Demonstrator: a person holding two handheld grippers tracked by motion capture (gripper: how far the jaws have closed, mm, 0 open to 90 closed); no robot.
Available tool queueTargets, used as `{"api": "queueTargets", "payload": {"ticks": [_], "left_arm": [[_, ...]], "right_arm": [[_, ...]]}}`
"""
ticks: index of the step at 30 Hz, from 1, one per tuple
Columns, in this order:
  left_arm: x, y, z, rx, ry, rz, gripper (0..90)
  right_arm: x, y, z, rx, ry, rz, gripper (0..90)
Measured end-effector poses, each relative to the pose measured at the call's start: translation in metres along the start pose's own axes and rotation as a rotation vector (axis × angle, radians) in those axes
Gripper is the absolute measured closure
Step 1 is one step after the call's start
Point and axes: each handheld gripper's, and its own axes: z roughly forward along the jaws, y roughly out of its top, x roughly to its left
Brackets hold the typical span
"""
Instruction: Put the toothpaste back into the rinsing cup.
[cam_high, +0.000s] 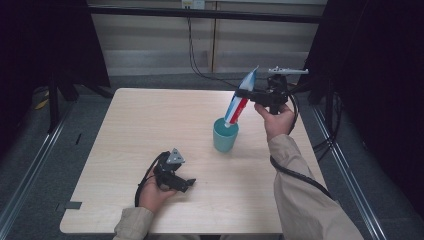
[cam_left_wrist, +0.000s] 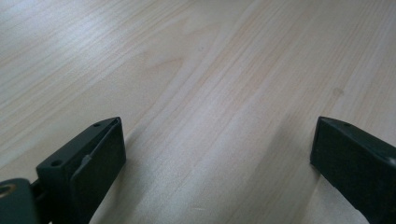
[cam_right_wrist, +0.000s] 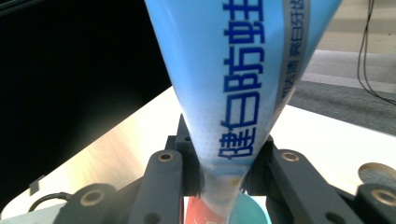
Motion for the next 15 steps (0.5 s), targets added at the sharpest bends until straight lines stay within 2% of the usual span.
{"api": "queueTargets", "payload": {"ticks": [15], "left_arm": [[-0.0002,-0.0002,0.0,-0.003,-0.001,-0.007,3.5]], "right_arm": [[-0.0036,-0.0024,0.0091,0.017,-0.052,-0.021,73.1]]}}
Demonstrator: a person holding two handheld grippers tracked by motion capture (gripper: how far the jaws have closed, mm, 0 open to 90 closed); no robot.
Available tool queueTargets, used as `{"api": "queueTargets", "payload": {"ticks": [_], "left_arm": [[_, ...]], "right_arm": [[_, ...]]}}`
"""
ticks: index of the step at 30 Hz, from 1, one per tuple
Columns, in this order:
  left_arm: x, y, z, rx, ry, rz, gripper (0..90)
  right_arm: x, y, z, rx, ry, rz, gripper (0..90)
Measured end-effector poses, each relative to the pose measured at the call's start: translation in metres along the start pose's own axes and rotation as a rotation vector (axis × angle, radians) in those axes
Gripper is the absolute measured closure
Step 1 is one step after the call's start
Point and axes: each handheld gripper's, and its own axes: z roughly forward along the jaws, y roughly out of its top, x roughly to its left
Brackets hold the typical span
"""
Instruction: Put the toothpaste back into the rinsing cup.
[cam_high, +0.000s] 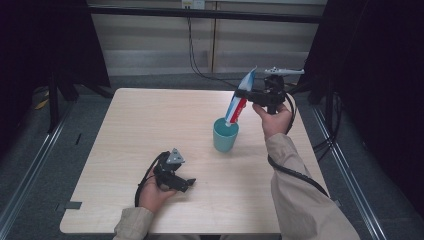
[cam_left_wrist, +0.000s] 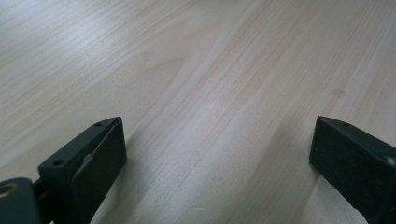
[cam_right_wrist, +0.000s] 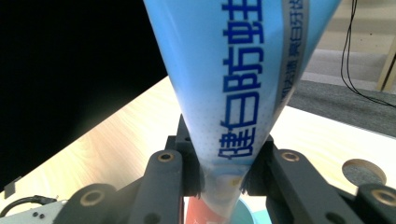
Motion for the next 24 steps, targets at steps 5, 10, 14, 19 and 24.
{"api": "queueTargets", "payload": {"ticks": [5,10,14,19,24], "left_arm": [[0.0,0.0,0.0,0.0,0.0,0.0,3.5],[0.0,0.0,0.0,0.0,0.001,0.0,3.6],[0.0,0.0,0.0,0.0,0.001,0.0,3.7],[0.0,0.0,0.0,-0.001,0.001,0.001,3.7],[0.0,0.0,0.0,-0.001,0.001,0.001,3.8]], "right_arm": [[-0.002,-0.003,0.002,0.011,-0.008,0.003,73.1],[-0.004,-0.006,0.006,0.013,-0.021,0.009,73.1],[-0.005,-0.01,0.01,0.02,-0.024,0.012,73.0],[-0.005,-0.014,0.014,0.032,-0.018,0.01,73.0],[-0.003,-0.019,0.019,0.053,-0.013,0.001,72.9]]}}
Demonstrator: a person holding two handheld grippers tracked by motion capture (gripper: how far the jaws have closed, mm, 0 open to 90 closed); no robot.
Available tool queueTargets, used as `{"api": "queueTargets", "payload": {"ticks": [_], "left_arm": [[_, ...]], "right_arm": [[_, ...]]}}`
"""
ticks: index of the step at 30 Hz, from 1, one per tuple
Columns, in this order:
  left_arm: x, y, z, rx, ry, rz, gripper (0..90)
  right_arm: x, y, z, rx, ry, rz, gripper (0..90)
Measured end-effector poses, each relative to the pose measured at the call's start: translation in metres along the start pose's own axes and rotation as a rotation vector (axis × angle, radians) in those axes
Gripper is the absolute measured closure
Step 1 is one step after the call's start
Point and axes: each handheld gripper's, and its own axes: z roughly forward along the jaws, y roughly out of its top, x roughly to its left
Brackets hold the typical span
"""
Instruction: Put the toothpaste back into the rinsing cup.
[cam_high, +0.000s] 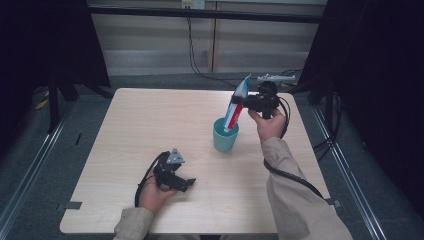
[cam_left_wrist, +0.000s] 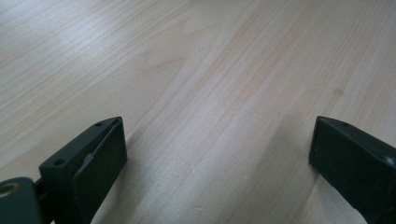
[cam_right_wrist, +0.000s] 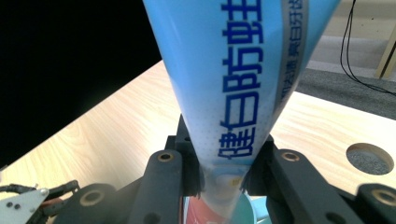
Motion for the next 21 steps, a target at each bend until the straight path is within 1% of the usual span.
{"api": "queueTargets", "payload": {"ticks": [11,14,21], "left_arm": [[0.0,0.0,0.0,0.0,-0.003,0.0,4.1],[0.0,0.0,0.0,-0.002,-0.005,0.0,4.2],[0.0,0.0,0.0,0.001,-0.003,0.0,4.3]], "right_arm": [[-0.001,-0.012,0.007,0.021,-0.001,0.001,72.8],[0.0,-0.016,0.01,0.025,0.0,0.009,72.8],[0.0,-0.023,0.016,0.044,-0.009,0.006,72.8]]}}
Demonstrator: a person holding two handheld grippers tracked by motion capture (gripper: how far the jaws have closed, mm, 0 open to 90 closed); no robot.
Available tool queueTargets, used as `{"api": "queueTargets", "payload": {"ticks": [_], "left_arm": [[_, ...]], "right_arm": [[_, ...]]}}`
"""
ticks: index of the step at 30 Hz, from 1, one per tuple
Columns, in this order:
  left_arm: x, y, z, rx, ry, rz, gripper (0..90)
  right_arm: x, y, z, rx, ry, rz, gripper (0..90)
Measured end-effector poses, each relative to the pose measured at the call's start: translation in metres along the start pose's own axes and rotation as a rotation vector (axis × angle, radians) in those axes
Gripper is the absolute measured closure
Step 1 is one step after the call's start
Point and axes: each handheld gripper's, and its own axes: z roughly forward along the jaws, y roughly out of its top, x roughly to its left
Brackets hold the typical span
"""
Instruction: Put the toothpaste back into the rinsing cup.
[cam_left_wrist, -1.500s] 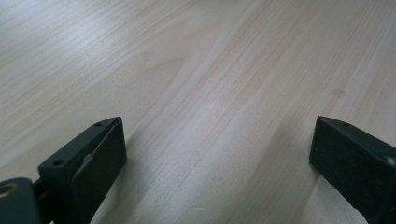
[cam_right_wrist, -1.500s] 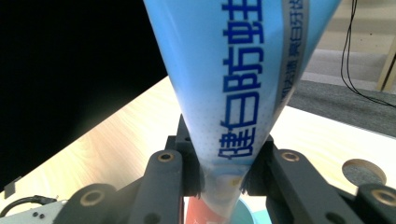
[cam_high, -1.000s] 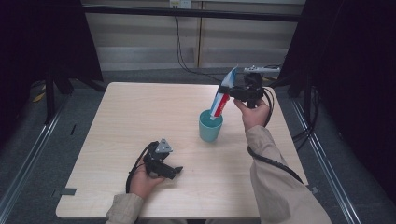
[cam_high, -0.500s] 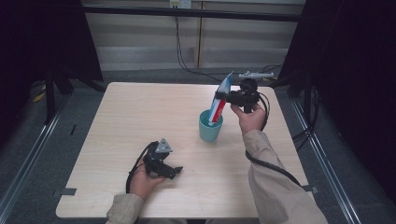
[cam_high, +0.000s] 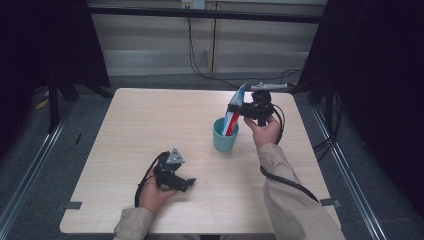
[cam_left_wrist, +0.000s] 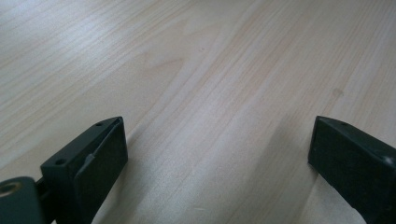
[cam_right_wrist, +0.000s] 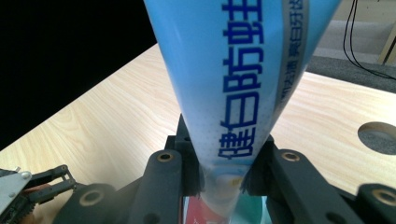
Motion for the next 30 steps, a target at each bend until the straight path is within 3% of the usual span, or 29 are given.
{"api": "queueTargets", "payload": {"ticks": [10,30], "left_arm": [[0.0,0.0,0.0,-0.003,-0.003,-0.002,4.4],[0.0,0.0,0.0,0.001,-0.001,0.006,4.9]], "right_arm": [[-0.002,-0.011,0.005,0.014,-0.003,0.011,72.6],[-0.004,-0.024,0.012,0.046,-0.016,-0.011,72.2]]}}
